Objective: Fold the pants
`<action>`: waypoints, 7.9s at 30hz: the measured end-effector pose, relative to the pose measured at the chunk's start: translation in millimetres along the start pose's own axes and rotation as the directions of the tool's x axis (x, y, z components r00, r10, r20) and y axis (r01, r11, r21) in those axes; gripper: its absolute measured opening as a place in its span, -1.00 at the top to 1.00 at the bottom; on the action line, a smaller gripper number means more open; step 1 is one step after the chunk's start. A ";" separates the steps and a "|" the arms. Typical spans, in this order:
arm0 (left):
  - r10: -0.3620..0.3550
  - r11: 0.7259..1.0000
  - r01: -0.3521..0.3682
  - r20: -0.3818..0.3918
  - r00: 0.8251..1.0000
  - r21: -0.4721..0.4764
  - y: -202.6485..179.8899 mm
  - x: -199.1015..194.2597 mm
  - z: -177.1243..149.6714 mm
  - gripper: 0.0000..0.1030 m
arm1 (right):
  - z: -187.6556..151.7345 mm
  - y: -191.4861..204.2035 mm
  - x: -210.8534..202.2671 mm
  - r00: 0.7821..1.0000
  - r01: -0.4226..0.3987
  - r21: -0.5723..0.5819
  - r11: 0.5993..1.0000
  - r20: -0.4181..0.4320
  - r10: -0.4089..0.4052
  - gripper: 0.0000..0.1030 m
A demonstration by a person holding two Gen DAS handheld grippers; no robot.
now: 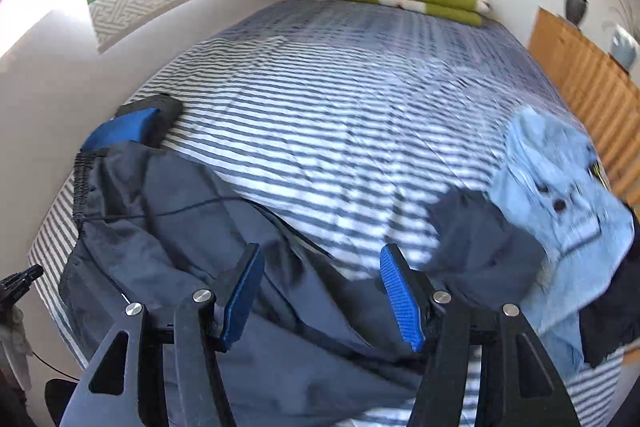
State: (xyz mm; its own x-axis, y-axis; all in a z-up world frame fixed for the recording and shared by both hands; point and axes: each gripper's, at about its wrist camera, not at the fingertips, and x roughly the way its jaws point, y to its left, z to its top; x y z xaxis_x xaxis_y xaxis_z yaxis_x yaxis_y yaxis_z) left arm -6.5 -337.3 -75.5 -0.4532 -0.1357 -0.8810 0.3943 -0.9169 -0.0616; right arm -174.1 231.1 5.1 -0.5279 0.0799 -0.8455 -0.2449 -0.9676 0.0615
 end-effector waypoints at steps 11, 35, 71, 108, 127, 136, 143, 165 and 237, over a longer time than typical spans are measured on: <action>-0.280 0.905 0.266 -0.007 0.960 0.332 -191.7 -44.9 -21.9 0.22 | -106.1 -157.8 22.7 0.994 0.015 0.309 0.951 -0.106 0.019 -0.09; -0.159 0.926 0.201 -0.152 0.976 0.319 -270.6 20.8 -47.1 0.18 | -91.0 -105.9 -125.7 0.960 -0.260 0.138 0.956 0.146 0.240 0.96; -0.313 0.572 0.447 -0.321 0.894 0.688 -525.0 -55.2 -187.9 0.01 | -41.5 -242.1 3.0 0.986 -0.165 0.336 0.927 0.059 0.154 0.94; -0.235 0.869 0.281 -0.159 0.959 0.407 -336.9 -61.0 -98.4 0.02 | -78.9 -258.0 -151.9 0.993 -0.033 0.347 0.937 0.116 -0.008 0.95; -0.318 0.653 0.381 -0.220 0.922 0.654 -459.0 -97.8 -162.8 0.02 | -173.2 -387.5 -61.2 1.000 0.000 0.476 0.880 -0.014 0.008 0.23; -0.301 0.506 0.383 -0.258 0.918 0.773 -496.6 -109.1 -217.6 -0.18 | -172.3 -311.7 -8.9 0.992 0.101 0.165 0.981 -0.095 -0.086 0.05; -0.284 0.421 0.361 -0.256 0.924 0.832 -536.2 -96.0 -233.6 0.01 | -165.2 -324.1 8.6 0.985 0.078 0.175 0.981 -0.163 -0.050 0.59; -0.374 0.330 0.566 -0.446 0.813 0.755 -485.4 -174.9 -232.1 0.19 | -195.2 -402.9 -116.3 0.953 0.300 0.462 0.834 -0.191 -0.237 0.72; -0.294 0.717 0.305 -0.125 0.948 0.627 -457.3 -0.1 32.1 0.18 | 8.9 -299.1 -11.7 0.986 -0.081 0.409 0.909 -0.100 0.133 -0.04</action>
State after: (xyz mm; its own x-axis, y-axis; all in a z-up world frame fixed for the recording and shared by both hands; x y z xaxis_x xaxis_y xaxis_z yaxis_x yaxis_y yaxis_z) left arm -212.4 70.0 -32.2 -0.4457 0.1874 -0.8753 -0.3562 -0.9342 -0.0187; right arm -101.9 521.7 1.3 -0.4716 -0.0743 -0.8787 -0.5123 -0.7880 0.3416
